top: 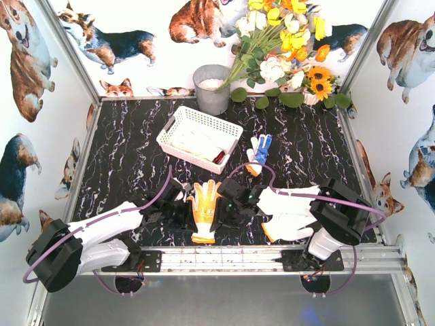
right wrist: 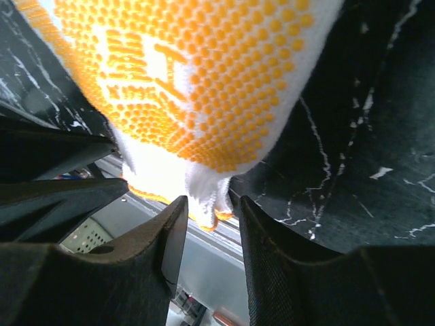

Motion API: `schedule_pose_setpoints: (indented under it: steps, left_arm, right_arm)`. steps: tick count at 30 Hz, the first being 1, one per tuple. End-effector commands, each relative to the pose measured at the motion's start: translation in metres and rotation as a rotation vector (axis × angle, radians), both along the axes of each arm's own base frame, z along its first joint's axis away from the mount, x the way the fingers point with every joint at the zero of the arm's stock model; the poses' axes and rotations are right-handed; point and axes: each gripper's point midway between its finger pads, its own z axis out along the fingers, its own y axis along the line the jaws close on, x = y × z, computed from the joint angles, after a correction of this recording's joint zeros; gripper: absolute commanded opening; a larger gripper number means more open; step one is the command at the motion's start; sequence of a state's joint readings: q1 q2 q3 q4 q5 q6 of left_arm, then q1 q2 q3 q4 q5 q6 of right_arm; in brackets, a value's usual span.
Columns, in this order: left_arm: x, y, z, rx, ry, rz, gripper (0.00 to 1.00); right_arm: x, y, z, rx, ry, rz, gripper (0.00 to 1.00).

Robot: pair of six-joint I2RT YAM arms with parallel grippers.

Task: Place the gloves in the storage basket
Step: Pair the glove with the glove.

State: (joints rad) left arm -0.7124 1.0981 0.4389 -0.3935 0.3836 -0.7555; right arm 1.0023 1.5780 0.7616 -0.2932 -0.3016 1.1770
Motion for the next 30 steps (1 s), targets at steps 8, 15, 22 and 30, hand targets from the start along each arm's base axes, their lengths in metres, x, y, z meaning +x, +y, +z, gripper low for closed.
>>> schedule_pose_setpoints:
  steps: [8, 15, 22, 30]
  left_arm:
    - [-0.005, -0.002, -0.007, -0.001, 0.009, -0.009, 0.25]
    - [-0.007, -0.005, -0.003, -0.022, 0.003, -0.002, 0.12]
    - [-0.008, -0.005, 0.0, -0.032, 0.001, 0.011, 0.0]
    - [-0.015, -0.006, 0.0, -0.044, 0.028, 0.007, 0.0]
  right_arm:
    - [0.009, 0.03, 0.019, 0.095, -0.031, 0.041, 0.34]
    - [0.009, 0.029, 0.019, 0.099, -0.028, 0.037, 0.28]
    - [0.008, 0.031, 0.022, 0.104, -0.032, 0.05, 0.17]
    - [0.003, 0.029, 0.026, 0.111, -0.027, 0.053, 0.11]
